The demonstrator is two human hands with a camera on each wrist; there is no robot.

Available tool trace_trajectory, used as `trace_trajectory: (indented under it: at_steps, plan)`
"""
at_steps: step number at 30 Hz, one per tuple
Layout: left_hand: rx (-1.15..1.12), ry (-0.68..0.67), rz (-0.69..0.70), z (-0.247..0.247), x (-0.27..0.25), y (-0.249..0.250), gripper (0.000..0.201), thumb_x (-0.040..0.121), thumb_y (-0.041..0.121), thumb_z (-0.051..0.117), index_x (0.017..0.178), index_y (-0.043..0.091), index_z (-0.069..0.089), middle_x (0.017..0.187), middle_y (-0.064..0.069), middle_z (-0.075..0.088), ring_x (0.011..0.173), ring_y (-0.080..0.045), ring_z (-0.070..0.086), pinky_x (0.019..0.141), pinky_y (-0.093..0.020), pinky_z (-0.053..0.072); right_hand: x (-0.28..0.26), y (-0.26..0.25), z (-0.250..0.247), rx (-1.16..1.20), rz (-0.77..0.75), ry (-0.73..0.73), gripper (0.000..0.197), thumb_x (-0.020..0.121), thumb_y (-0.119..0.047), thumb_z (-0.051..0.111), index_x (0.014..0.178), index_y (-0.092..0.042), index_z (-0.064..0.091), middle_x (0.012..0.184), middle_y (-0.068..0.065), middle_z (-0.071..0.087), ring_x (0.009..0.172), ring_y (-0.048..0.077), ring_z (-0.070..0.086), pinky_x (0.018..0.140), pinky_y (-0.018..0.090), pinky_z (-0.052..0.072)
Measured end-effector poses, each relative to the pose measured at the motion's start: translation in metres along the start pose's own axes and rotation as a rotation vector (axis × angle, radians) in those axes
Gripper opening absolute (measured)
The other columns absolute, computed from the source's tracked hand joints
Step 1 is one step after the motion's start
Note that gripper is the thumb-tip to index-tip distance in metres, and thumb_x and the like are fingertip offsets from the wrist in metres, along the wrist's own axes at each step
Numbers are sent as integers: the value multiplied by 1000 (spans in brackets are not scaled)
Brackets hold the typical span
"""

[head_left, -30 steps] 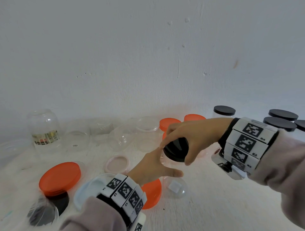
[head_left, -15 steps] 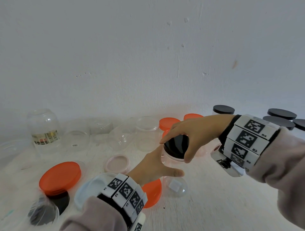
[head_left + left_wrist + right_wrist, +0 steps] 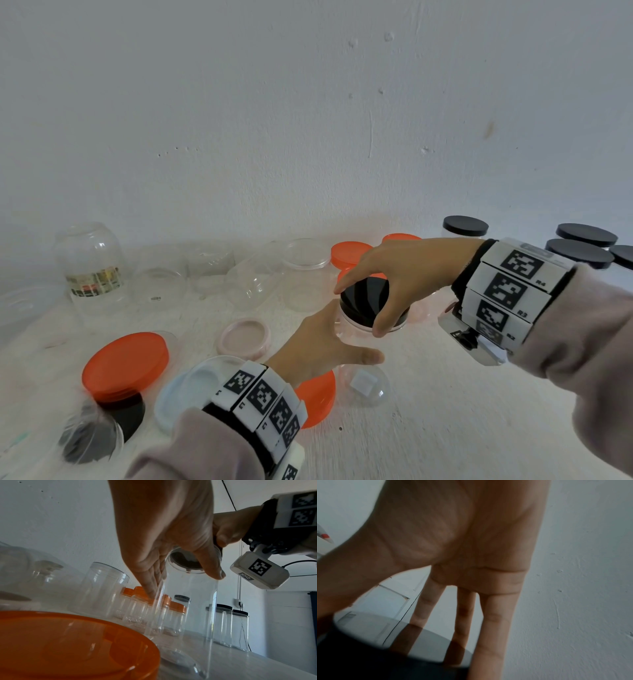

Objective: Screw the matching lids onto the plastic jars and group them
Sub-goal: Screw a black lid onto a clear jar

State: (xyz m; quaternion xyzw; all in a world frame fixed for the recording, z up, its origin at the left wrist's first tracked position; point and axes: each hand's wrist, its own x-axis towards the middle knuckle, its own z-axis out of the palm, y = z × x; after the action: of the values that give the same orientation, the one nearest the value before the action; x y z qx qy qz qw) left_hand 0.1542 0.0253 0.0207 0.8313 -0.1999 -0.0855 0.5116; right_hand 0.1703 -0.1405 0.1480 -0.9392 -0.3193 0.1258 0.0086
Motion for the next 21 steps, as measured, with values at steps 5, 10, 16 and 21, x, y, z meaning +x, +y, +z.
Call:
trace_trajectory:
  at_steps: [5,10,16,21]
  plan:
    - [2,16,1,1,-1,1,89,63,40,86,138,36,39,130,19,53,122,-4,47,104,-27,38,0,2,4,-21,-10,41,73,64,-65,74,130,-53,46,129,-26,51,116,3,45,97,33,45]
    - [-5,22,4,2,-3,1,86,64,39,86,137,35,41,129,17,55,122,-5,49,106,-32,40,1,4,9,-23,-27,81,75,62,-70,70,131,-52,46,124,-28,52,109,1,46,90,26,44]
    - [0,-12,1,-1,-1,3,87,67,38,84,139,37,37,132,19,52,123,-3,46,100,-21,36,1,9,14,-9,5,75,73,68,-68,67,134,-57,39,101,-32,43,99,-1,43,76,17,34]
    - [-25,-70,-24,-1,-1,3,92,69,37,83,144,37,29,139,18,45,129,-5,40,108,-30,33,0,7,14,-28,16,66,73,72,-67,65,138,-55,35,112,-24,43,106,4,41,80,22,35]
